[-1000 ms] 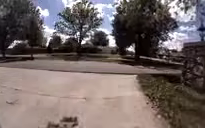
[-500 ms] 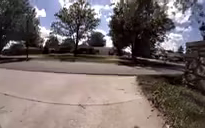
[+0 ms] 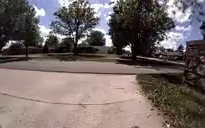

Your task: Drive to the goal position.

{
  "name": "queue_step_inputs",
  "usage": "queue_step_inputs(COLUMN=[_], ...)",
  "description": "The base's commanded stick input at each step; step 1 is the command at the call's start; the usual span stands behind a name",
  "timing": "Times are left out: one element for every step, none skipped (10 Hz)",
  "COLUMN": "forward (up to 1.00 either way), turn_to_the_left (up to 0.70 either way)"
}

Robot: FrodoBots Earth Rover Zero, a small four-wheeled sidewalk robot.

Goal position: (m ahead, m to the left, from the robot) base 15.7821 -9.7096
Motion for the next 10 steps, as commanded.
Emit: queue_step_inputs(forward=[0.70, 0.70, 0.00, 0.00, 0.00, 0.00, 0.00, 0.00, 0.00, 0.00], turn_to_the_left=[0.00, 0.00, 0.10, 0.34, 0.46, 0.69, 0.70, 0.70, 0.70, 0.70])
